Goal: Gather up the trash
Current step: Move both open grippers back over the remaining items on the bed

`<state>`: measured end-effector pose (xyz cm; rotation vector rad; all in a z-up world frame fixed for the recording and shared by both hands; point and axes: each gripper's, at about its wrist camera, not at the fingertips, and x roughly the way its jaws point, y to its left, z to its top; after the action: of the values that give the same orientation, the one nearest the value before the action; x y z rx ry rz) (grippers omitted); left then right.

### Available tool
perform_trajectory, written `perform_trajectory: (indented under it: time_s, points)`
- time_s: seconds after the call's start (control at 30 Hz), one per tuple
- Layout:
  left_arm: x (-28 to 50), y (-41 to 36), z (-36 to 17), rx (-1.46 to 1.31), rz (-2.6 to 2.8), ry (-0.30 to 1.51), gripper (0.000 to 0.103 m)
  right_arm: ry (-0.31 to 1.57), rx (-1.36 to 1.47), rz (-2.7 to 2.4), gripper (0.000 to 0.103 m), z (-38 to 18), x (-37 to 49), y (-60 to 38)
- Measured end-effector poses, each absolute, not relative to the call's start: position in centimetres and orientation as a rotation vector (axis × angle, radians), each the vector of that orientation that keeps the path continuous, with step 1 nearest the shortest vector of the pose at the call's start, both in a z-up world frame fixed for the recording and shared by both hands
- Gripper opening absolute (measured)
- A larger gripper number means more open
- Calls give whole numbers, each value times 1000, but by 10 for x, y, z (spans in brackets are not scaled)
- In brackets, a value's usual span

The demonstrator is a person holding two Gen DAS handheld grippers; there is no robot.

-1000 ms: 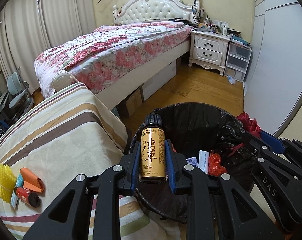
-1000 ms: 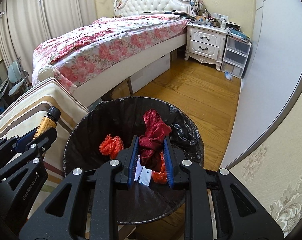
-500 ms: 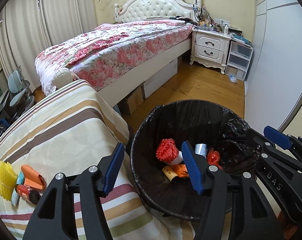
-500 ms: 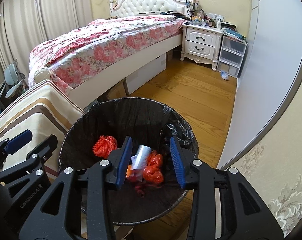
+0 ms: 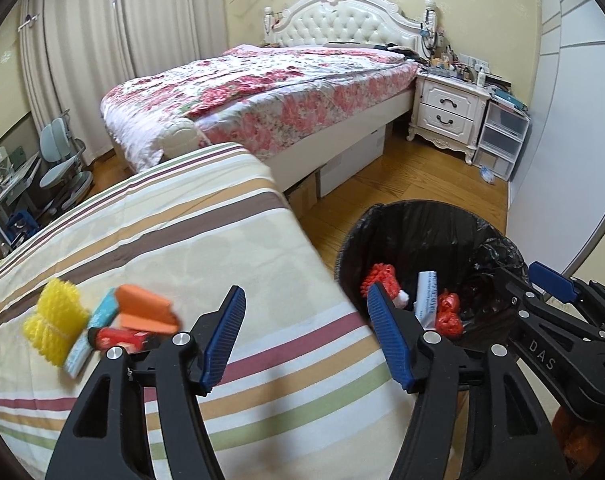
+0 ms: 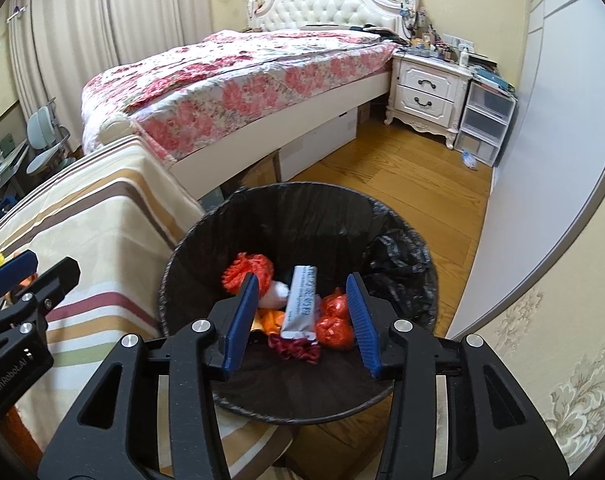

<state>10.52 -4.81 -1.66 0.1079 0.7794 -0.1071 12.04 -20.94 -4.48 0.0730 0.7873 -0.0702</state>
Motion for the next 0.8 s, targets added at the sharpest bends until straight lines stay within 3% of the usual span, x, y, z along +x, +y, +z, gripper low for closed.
perform_trajectory:
  time_s: [0.73,0.8]
  points:
    - [47,122,-19,-20,192,794,64,793,-68,207,48,-36,123,-61]
    - [45,136,-22,-39,223,803,64,791,-81,229,53,-35,125,-49]
